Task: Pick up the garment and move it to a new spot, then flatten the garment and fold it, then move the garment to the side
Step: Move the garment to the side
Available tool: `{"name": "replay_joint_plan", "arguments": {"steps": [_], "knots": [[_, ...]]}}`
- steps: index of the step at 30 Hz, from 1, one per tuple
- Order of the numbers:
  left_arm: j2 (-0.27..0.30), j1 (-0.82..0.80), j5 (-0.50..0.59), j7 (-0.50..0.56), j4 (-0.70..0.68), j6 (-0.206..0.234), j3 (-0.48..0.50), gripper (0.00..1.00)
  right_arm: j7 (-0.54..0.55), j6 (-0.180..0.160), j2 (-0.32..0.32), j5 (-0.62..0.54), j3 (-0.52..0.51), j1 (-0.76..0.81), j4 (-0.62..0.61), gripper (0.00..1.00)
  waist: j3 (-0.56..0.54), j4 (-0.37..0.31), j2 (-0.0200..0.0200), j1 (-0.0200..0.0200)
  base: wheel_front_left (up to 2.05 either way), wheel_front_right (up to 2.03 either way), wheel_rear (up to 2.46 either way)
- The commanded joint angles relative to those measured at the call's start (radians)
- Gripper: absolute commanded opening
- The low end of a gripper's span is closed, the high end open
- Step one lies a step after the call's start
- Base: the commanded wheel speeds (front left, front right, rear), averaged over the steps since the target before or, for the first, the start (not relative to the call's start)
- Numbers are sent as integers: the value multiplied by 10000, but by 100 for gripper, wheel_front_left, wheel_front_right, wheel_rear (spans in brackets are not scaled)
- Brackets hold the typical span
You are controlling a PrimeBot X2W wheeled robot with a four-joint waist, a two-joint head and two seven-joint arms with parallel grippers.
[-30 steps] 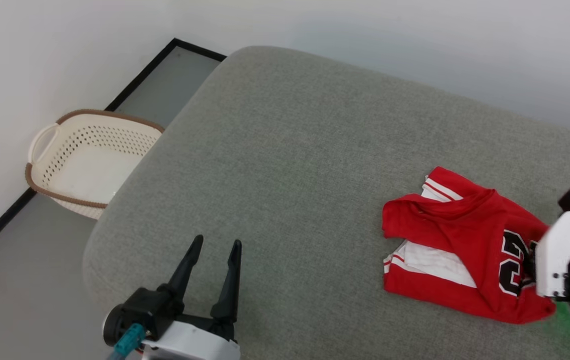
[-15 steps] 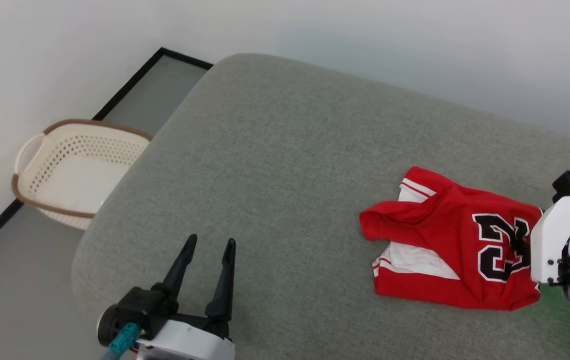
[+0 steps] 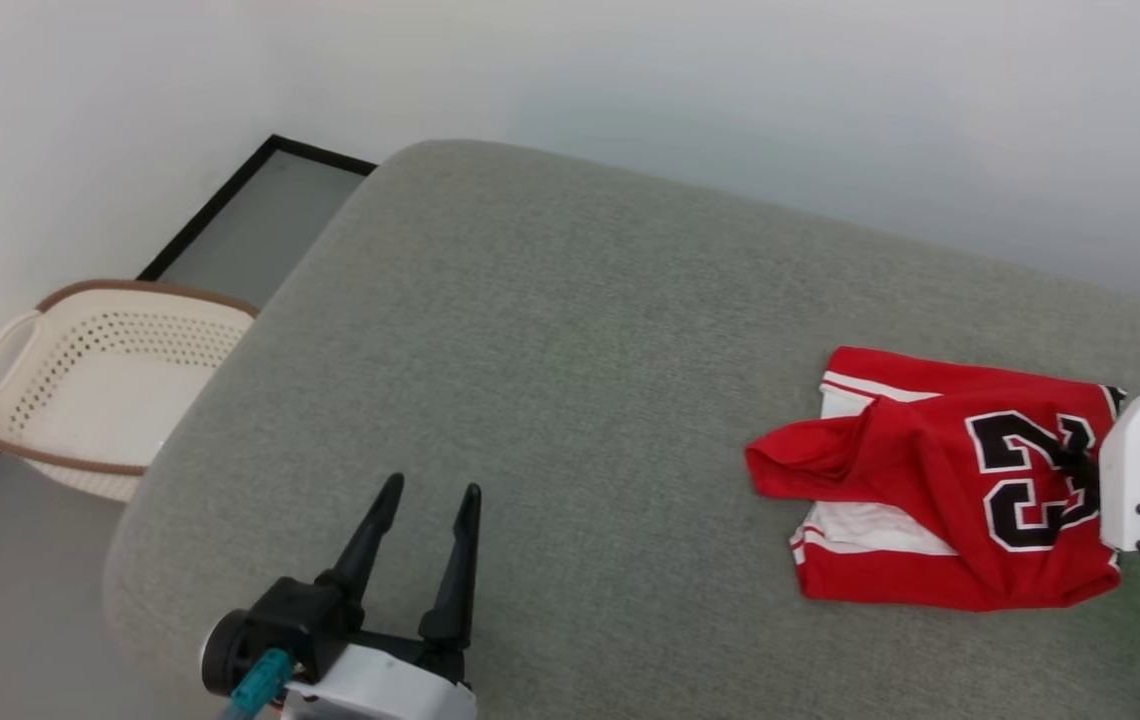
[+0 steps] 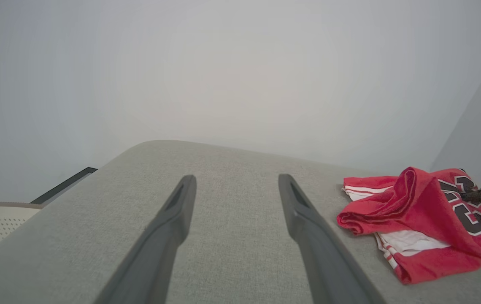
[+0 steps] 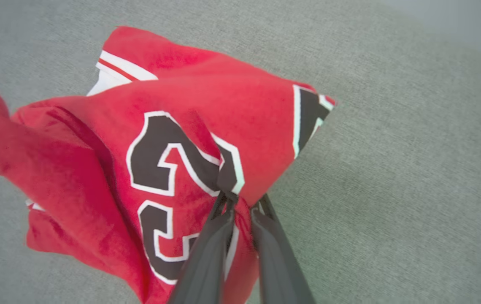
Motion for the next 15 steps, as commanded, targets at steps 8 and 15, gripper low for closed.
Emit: {"name": "replay_joint_plan", "arguments": {"steps": [8, 15], "knots": [[120, -385, 98, -16, -56, -24, -139, 100, -298, 34, -477, 147, 122, -469, -7, 0, 262, -660, -1, 0, 0, 0, 0], [257, -781, 99, -16, -175, -24, -207, 100, -523, 34, -841, 239, 265, -892, 18, 0, 711, -1356, -1, 0, 0, 0, 0]]}}
